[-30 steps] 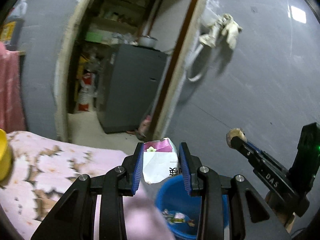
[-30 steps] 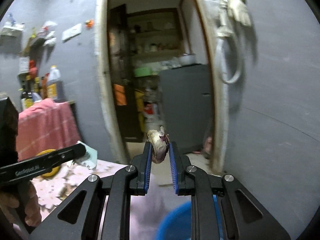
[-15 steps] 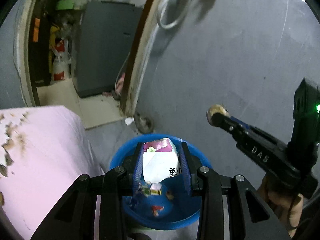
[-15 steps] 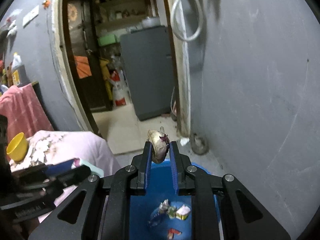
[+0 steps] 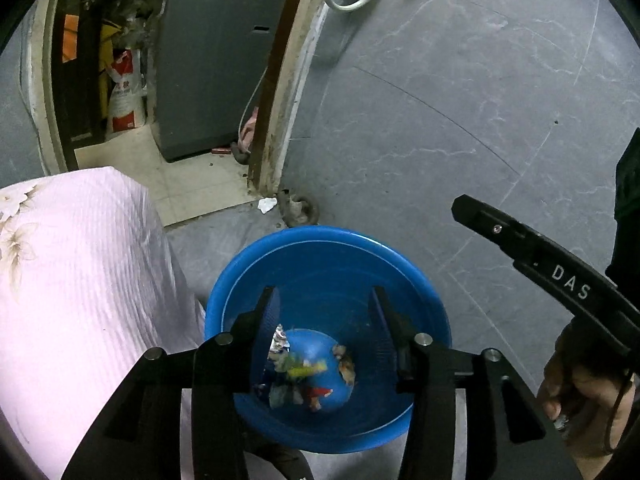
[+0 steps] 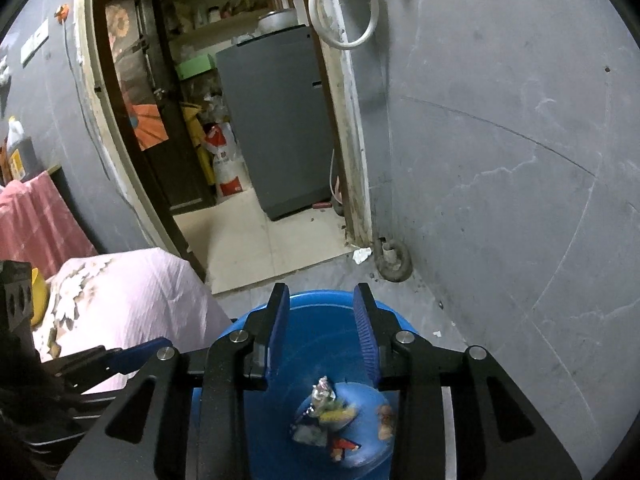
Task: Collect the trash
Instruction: 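Carry both held items over the blue bucket and open both tools, then move both tools back over the table toward the remaining scraps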
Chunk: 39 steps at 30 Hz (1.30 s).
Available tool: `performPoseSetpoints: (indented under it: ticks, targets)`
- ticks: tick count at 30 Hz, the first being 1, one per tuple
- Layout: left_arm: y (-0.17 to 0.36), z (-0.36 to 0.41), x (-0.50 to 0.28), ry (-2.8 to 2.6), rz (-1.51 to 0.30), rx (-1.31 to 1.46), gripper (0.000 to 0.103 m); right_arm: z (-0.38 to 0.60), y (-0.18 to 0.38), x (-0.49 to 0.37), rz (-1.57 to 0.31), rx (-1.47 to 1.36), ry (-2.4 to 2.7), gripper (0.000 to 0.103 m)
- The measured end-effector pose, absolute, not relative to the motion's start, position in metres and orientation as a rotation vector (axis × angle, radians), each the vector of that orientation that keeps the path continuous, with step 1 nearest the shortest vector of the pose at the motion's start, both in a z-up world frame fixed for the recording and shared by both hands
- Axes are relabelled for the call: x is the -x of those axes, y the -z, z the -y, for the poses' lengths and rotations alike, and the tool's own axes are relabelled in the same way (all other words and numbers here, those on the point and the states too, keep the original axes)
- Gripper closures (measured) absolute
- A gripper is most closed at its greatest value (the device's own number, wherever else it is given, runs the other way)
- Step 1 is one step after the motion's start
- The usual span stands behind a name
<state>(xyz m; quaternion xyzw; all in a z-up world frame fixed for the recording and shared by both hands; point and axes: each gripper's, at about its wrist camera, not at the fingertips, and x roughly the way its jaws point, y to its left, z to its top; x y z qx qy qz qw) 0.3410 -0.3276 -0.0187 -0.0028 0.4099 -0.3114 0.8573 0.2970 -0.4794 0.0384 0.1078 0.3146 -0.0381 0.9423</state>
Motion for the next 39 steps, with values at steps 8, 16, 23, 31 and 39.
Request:
performPoseSetpoints:
  ticks: [8,16,23,31,39]
  targets:
    - [0.009,0.311,-0.343,0.634,-0.849,0.010,0.062,0.479,-0.041,-0.297,-0.629,-0.218,0.078,0.069]
    - [-0.015,0.275,-0.339,0.571,-0.788,0.020,0.052,0.462,-0.053,-0.299,-0.591,-0.202,0.031,0.058]
    - [-0.048,0.225,-0.335,0.473,-0.699,0.051,0.046,0.434,-0.069,-0.299,-0.538,-0.176,-0.024,0.037]
    - [-0.082,0.155,-0.323,0.335,-0.564,0.090,0.034,0.381,-0.085,-0.303,-0.493,-0.119,-0.109,0.015]
    - [-0.103,0.099,-0.298,0.188,-0.409,0.123,0.005,0.328,-0.107,-0.286,-0.307,-0.097,-0.201,0.000]
